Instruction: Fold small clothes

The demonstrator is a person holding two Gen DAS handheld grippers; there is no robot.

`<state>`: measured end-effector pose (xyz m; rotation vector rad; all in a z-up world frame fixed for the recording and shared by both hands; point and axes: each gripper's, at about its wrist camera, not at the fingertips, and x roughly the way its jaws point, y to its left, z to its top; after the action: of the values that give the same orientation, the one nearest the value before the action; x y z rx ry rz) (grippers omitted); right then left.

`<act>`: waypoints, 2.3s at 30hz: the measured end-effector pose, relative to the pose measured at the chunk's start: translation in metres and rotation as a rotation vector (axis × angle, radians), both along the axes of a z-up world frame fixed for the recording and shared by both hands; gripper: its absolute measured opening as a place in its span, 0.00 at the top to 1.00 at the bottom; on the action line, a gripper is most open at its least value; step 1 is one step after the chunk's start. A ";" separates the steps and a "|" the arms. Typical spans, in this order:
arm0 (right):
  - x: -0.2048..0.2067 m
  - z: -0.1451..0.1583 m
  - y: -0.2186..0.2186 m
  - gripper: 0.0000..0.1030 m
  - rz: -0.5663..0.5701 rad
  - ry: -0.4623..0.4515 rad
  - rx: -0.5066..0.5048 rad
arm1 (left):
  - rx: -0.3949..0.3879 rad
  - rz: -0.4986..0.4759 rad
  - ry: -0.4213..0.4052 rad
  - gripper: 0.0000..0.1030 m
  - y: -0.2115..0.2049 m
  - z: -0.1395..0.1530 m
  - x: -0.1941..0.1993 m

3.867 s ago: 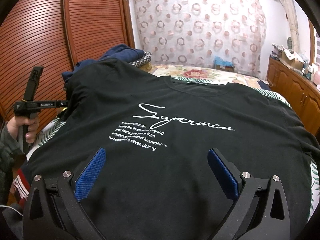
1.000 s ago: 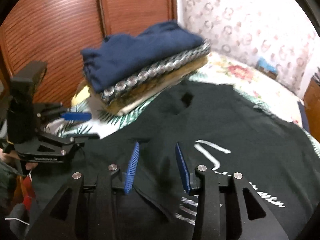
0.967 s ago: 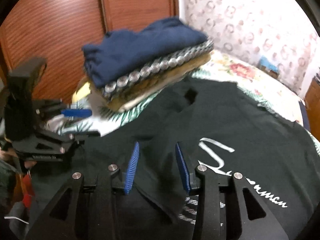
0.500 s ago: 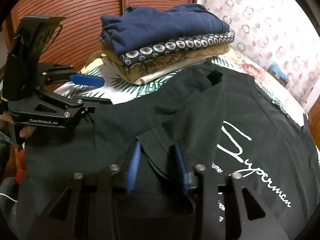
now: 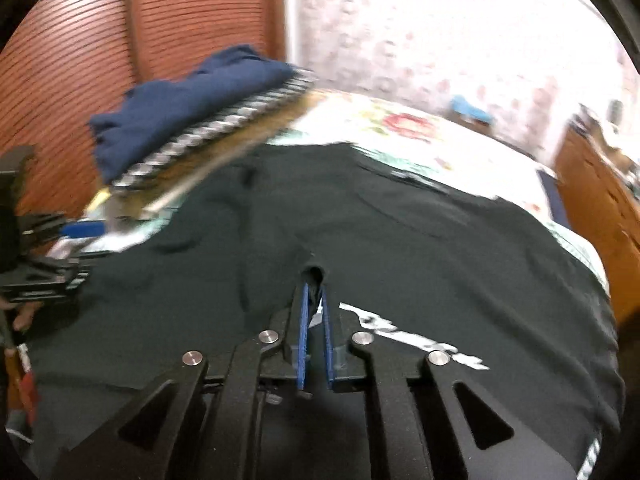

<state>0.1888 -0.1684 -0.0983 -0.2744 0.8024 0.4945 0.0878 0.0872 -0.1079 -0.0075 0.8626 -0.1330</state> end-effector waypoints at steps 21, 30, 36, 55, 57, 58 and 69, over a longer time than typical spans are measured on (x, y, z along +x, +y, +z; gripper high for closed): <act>-0.029 0.004 -0.141 0.53 -0.165 -0.015 0.007 | -0.053 -0.061 -0.114 0.49 -0.035 0.046 -0.009; -0.047 -0.011 -0.196 0.53 -0.243 0.042 0.008 | -0.041 -0.172 -0.047 0.49 -0.098 0.032 0.032; -0.052 -0.019 -0.201 0.53 -0.245 0.058 -0.012 | -0.036 -0.203 -0.008 0.49 -0.124 0.027 0.052; -0.053 -0.021 -0.201 0.44 -0.225 0.053 -0.018 | 0.024 -0.202 0.010 0.49 -0.158 0.009 0.074; -0.055 -0.019 -0.202 0.44 -0.235 0.044 -0.007 | 0.029 -0.198 0.007 0.49 -0.159 0.009 0.073; -0.057 -0.015 -0.206 0.44 -0.248 0.030 0.006 | 0.025 -0.197 0.008 0.49 -0.158 0.009 0.073; -0.046 0.004 -0.298 0.47 -0.466 -0.037 0.017 | 0.029 -0.198 0.007 0.47 -0.159 0.009 0.074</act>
<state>0.1424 -0.4660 -0.0945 -0.0739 0.7951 0.0583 0.1621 -0.0718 -0.0987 0.1048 0.8717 -0.3060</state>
